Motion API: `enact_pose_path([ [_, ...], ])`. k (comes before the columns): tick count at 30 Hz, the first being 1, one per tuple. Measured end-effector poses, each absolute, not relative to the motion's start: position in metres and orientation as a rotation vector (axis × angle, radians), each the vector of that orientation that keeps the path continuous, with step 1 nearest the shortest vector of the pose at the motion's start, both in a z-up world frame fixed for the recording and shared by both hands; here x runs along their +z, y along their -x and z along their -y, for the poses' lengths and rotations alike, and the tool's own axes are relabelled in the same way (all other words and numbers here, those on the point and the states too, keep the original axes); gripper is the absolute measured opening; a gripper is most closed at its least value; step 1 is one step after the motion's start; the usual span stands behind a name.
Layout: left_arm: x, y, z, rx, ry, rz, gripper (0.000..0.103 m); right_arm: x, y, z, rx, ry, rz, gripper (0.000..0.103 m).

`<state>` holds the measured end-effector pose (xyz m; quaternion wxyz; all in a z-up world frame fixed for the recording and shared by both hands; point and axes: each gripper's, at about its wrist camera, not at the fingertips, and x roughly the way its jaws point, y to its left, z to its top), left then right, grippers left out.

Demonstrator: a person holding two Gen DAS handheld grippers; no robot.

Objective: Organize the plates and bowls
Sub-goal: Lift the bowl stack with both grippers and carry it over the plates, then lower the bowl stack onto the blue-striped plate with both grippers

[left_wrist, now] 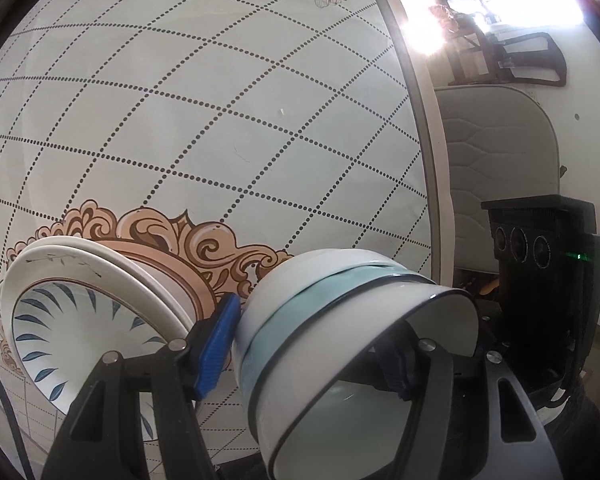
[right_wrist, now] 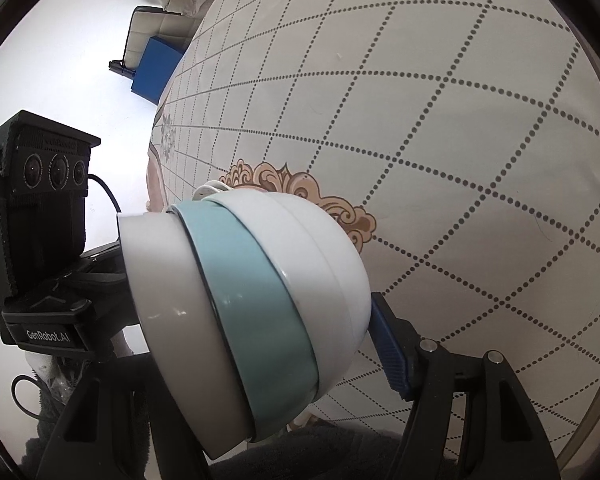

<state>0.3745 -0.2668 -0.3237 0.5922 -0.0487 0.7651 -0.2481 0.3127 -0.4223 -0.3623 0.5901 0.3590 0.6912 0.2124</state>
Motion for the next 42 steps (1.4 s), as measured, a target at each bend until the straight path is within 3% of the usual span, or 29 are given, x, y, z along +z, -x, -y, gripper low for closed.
enact_pose_path([
  [15, -0.304, -0.379, 0.178, -0.483, 0.181, -1.737, 0.061, -0.331, -0.332, 0.335, 0.597, -0.768, -1.634, 0.07],
  [28, -0.331, -0.373, 0.087, -0.388, 0.257, -1.766, 0.061, -0.368, -0.335, 0.237, 0.664, -0.727, -1.72, 0.07],
  [42, -0.354, -0.377, 0.064, -0.372, 0.294, -1.787, 0.061, -0.392, -0.342, 0.212, 0.648, -0.696, -1.755, 0.07],
])
